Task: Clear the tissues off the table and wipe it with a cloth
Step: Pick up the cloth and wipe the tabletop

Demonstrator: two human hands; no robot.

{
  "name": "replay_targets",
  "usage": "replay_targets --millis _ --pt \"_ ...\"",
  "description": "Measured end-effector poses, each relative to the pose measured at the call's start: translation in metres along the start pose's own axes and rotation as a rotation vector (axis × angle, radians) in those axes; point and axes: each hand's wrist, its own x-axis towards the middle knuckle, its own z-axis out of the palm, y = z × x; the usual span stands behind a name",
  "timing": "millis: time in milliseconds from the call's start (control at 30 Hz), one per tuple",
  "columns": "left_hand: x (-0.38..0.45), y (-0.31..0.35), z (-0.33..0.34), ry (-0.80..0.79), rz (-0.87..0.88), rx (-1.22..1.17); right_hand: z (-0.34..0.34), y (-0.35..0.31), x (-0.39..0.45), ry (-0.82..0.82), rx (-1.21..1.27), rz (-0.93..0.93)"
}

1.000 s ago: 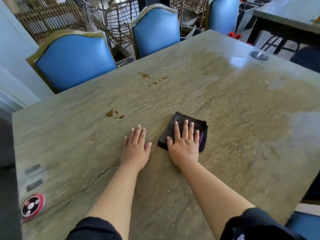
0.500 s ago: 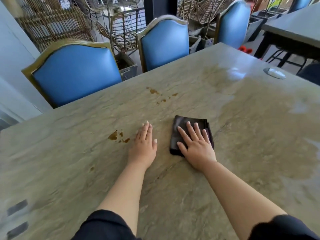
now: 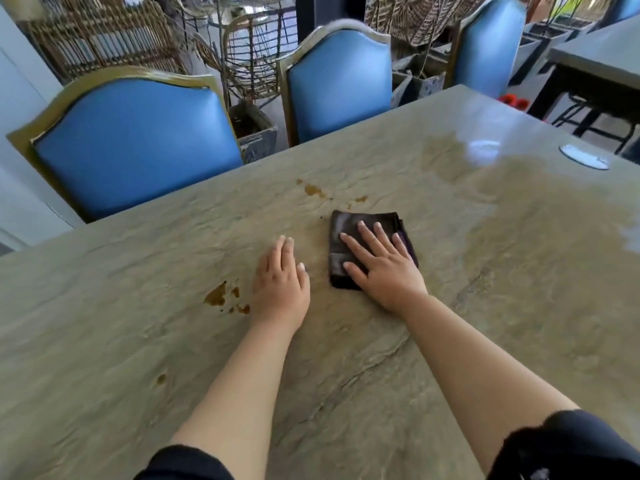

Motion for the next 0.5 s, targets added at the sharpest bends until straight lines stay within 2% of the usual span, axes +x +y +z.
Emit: replay_targets --millis 67,133,233,333,500 --pt "0.008 -0.002 0.004 -0.071 -0.032 0.059 0.000 0.012 0.021 0.019 -0.001 0.188" --pt "0.008 -0.001 0.009 -0.055 -0.050 0.110 -0.001 0.008 0.050 0.012 0.021 0.347" --pt "0.005 0.001 0.006 -0.055 -0.071 0.136 -0.003 -0.014 0.087 -0.030 0.046 0.415" --pt "0.008 0.001 0.006 -0.087 -0.091 0.135 -0.002 -0.038 0.106 -0.035 0.028 0.268" --pt "0.005 0.004 0.002 -0.066 -0.122 0.115 0.000 -0.034 0.090 -0.021 0.017 -0.150"
